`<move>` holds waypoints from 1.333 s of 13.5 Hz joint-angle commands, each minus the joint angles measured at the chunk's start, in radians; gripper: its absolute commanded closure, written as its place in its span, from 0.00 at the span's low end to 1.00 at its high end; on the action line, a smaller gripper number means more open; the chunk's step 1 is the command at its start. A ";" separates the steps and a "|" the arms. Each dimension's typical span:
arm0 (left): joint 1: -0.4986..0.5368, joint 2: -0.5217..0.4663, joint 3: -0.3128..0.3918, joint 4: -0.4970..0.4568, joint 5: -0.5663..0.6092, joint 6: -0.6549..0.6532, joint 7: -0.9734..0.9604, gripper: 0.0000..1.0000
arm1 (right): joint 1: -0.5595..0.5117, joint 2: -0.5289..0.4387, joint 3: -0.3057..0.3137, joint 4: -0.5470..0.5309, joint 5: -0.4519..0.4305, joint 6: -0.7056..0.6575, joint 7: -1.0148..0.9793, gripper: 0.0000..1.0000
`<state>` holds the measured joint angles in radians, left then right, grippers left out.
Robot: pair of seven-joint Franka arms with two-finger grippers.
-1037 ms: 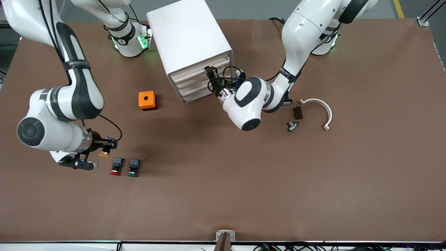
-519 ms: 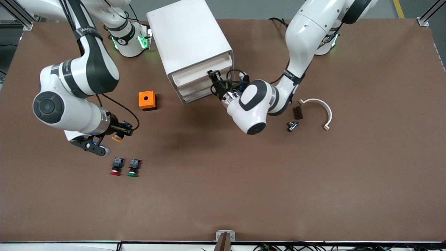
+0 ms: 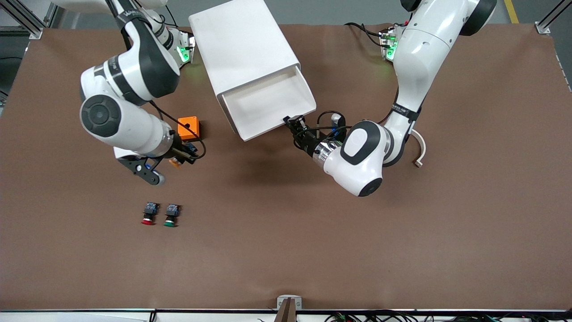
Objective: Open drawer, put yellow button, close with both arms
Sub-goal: 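Pull the drawer open with the left gripper while the right gripper carries the button, then lower the yellow button into the open drawer and open the right gripper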
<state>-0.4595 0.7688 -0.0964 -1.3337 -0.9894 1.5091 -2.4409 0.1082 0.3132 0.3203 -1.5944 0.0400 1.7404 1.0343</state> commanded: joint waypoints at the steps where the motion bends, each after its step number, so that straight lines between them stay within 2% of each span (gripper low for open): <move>1: 0.021 0.001 0.001 0.036 0.003 -0.032 0.025 0.65 | -0.007 -0.009 0.074 0.013 0.011 -0.009 0.157 1.00; 2: 0.021 0.001 0.001 0.036 0.003 -0.032 0.025 0.45 | -0.007 -0.009 0.101 0.031 0.011 -0.009 0.217 0.99; 4: 0.028 0.000 0.001 0.033 0.006 -0.033 0.022 0.21 | 0.013 -0.009 0.137 0.037 0.009 -0.001 0.341 0.99; 5: 0.036 0.000 0.003 0.033 0.012 -0.033 0.022 0.05 | 0.037 -0.009 0.138 0.037 0.011 0.005 0.392 0.99; 6: 0.050 0.000 0.003 0.033 0.030 -0.033 0.023 0.01 | 0.057 -0.009 0.140 0.036 0.011 0.010 0.436 0.99; 15: 0.174 -0.013 0.000 0.067 0.308 -0.036 0.217 0.01 | 0.235 0.003 0.145 -0.081 0.014 0.252 0.857 0.99; 17: 0.182 -0.017 0.001 0.091 0.388 -0.035 0.264 0.01 | 0.272 0.003 0.143 -0.108 0.012 0.296 0.917 0.96; 18: 0.183 -0.020 0.003 0.096 0.435 -0.033 0.290 0.01 | 0.275 0.003 0.144 -0.119 0.012 0.315 0.943 0.90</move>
<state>-0.2784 0.7634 -0.0941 -1.2610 -0.6316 1.4889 -2.1922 0.3707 0.3263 0.4662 -1.6853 0.0431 2.0174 1.9192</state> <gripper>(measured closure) 0.004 0.581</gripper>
